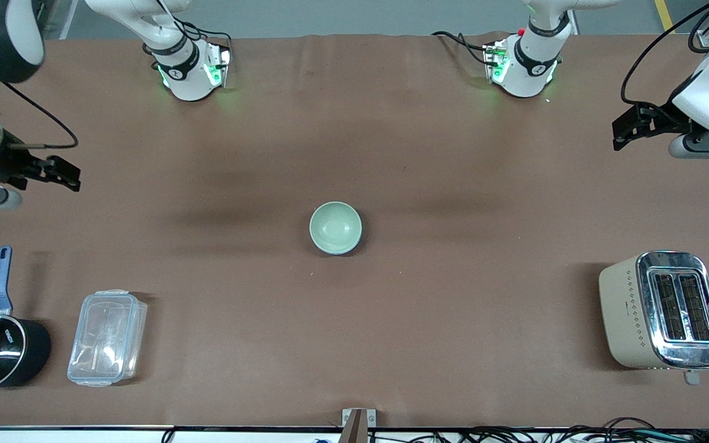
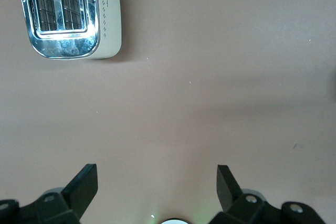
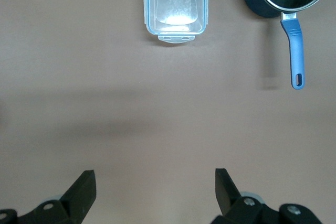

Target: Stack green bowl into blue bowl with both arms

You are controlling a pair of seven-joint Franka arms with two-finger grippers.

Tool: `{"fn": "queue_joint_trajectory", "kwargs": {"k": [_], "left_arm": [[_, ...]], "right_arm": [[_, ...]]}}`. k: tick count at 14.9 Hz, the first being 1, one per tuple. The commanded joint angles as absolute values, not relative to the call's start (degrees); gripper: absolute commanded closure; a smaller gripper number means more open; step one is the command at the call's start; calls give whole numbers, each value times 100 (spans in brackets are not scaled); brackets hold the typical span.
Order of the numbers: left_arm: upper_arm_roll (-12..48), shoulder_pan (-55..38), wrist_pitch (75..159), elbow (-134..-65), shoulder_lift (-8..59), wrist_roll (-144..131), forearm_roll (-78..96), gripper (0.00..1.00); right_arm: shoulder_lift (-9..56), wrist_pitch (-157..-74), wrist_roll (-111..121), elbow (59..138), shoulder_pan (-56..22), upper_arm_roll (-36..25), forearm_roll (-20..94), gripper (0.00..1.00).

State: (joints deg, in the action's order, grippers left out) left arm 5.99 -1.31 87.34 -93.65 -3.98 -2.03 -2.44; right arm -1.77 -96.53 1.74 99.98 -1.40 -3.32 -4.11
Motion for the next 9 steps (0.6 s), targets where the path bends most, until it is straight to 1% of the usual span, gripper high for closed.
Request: {"fn": "queue_joint_trajectory", "kwargs": {"k": [1,3,5,7,9], "left_arm": [[668,-88,8710,-9352,-466,-27,-167,0],[668,-114,8710,-9273,-448,-52,-176,0],[668,-114,8710,-9272,-439,-53,-185,0],[668,-105,8710,-9264,-439,-35,-184,0],[668,-88,8710,-9220,-439,-26,-167,0]], "right_arm": [[-352,-9555,746,9759,342,-237,17,0],[-151,-8750,756,8777,386,-237,26,0],[175,-8237,738,8098,369,-229,-35,0],[211,-8226,764,8025,325,-229,-70,0],[220,-8410,791,8077,343,-229,-62,0]]}}
